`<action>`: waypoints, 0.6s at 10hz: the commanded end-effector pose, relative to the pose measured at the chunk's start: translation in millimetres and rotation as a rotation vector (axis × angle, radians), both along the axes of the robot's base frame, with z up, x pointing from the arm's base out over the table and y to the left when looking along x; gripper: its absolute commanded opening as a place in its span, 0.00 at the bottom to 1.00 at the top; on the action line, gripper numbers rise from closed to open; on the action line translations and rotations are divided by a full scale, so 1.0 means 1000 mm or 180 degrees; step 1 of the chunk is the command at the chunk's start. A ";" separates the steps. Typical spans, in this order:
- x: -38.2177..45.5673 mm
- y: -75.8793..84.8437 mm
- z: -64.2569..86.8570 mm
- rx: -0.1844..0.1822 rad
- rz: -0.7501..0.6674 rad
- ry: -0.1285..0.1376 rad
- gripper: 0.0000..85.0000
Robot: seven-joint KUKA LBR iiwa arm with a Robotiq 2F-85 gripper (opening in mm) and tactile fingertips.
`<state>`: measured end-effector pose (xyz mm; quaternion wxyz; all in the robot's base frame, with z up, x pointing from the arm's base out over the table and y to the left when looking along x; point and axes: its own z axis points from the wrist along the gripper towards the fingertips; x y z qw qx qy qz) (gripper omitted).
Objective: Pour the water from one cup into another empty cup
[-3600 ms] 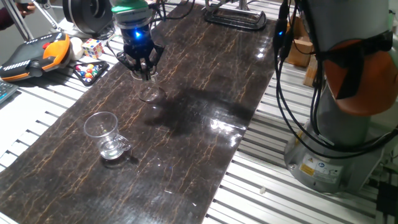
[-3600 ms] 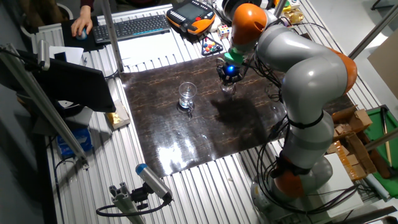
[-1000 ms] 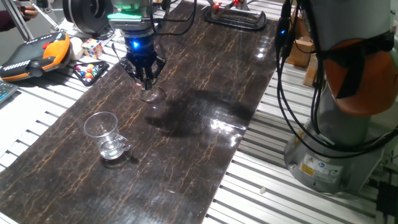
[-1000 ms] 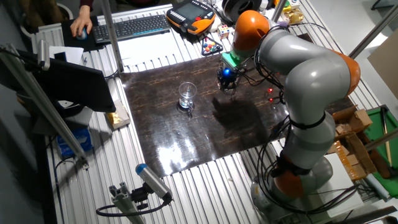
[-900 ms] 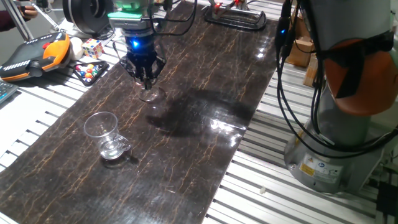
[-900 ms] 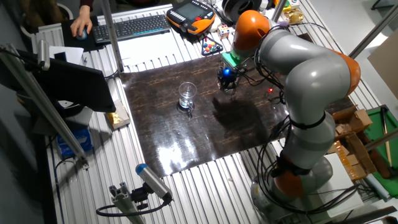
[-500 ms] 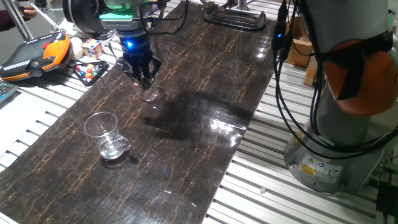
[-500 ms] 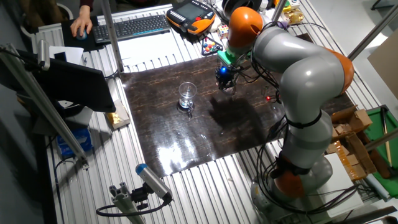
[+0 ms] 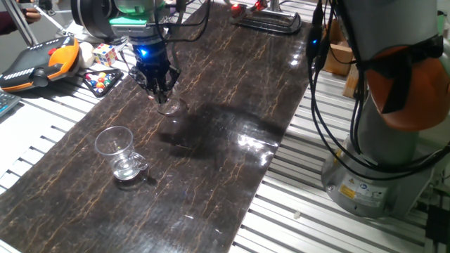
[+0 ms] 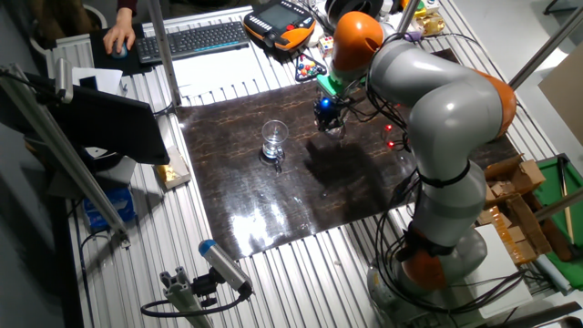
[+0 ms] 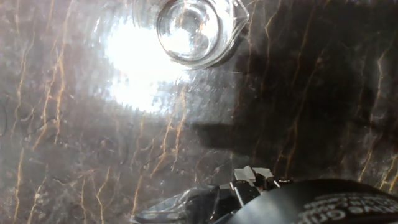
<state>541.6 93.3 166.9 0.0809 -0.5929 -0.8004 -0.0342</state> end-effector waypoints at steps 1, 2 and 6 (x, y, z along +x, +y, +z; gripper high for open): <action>0.0007 0.001 -0.001 0.0018 -0.0007 0.0011 0.01; 0.0013 0.001 -0.002 0.0022 -0.0015 0.0022 0.01; 0.0031 0.001 -0.012 0.0058 -0.0047 0.0037 0.01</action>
